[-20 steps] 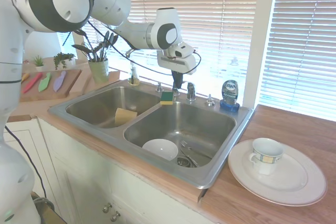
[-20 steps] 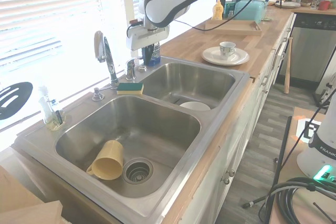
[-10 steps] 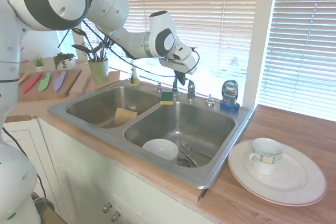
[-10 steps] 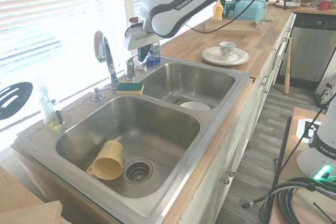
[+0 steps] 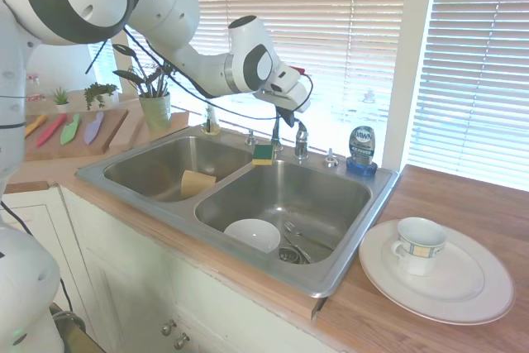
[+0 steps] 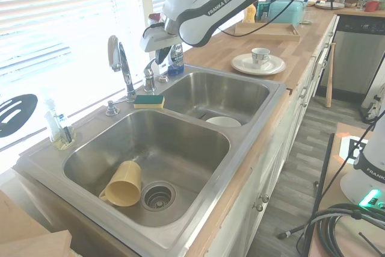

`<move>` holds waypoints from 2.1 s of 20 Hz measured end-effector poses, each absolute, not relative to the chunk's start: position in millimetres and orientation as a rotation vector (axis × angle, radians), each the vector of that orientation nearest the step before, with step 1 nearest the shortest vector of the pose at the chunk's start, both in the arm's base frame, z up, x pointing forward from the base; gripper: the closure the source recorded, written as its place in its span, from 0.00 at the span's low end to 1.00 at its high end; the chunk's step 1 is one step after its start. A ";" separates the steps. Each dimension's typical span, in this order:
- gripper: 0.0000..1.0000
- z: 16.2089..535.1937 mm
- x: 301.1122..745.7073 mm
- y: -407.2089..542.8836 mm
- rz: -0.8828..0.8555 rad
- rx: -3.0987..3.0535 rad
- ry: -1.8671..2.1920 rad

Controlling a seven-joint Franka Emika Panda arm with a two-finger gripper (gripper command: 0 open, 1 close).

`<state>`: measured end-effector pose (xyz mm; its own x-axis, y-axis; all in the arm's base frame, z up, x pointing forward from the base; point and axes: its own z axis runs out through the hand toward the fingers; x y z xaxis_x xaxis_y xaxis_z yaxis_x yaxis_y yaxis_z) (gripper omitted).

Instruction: Turn on the faucet

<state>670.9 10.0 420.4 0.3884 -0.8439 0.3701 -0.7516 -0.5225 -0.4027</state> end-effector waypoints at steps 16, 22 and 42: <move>1.00 405.8 661.8 8.3 -0.775 -2.526 1.433; 1.00 370.4 639.3 -1.1 -0.378 -2.700 1.485; 0.00 361.4 433.0 -5.4 0.003 -2.833 1.443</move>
<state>433.0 -5.4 361.4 0.5881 -0.8086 0.0158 -0.8086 -0.5874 0.0347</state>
